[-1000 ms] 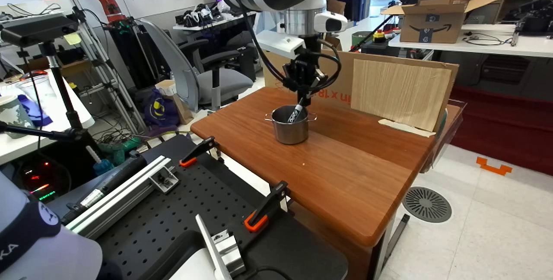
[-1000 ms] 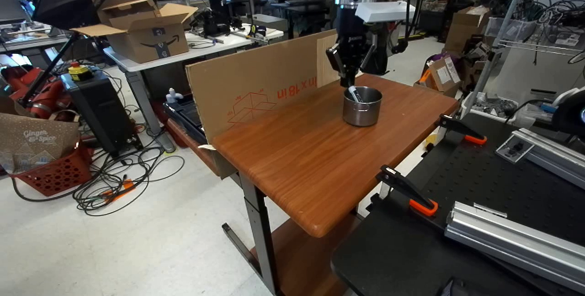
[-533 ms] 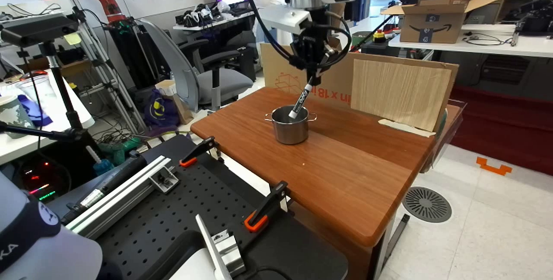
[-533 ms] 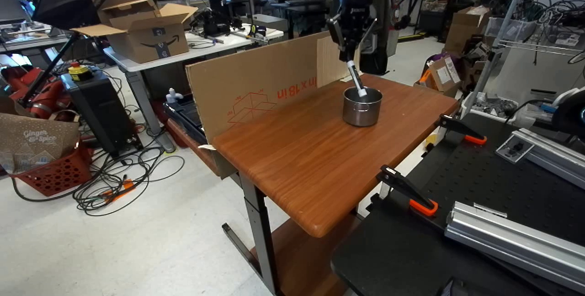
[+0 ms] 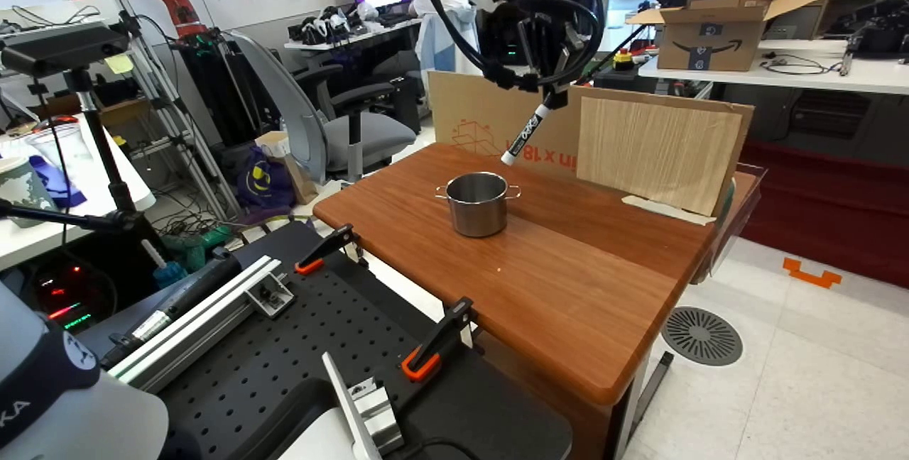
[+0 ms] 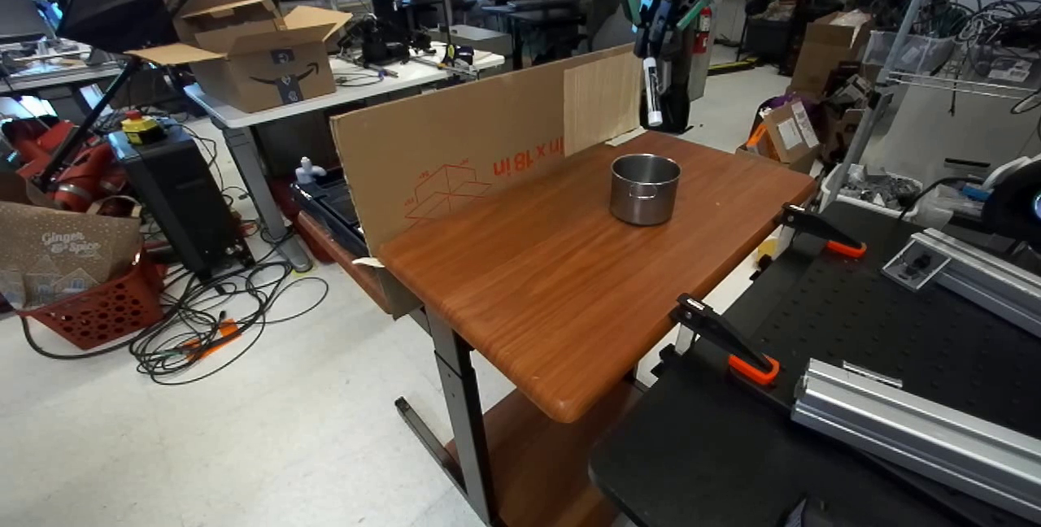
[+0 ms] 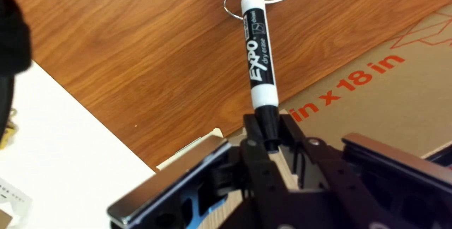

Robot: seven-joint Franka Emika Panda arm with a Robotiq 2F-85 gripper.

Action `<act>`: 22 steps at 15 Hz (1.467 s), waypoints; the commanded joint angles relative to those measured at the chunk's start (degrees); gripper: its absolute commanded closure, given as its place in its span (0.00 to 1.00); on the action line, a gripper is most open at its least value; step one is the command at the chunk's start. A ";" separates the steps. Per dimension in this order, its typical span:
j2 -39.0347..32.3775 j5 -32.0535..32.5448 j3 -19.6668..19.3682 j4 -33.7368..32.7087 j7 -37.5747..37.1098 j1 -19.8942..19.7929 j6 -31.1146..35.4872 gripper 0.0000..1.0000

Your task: Take the marker from the pot and put it on the table

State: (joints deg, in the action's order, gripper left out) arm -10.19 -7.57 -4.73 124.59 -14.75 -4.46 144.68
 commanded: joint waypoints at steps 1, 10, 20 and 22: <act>0.04 -5.80 -0.58 1.59 -4.68 -0.67 3.93 0.95; -6.66 -13.11 -1.72 0.50 -16.32 -0.70 14.46 0.95; -17.67 -12.14 -2.50 -4.99 -22.70 0.63 16.10 0.95; -19.68 -11.96 -2.51 -6.41 -23.27 0.96 15.94 0.95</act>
State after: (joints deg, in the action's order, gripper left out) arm -26.97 -19.06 -6.13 120.76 -36.69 -4.98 159.76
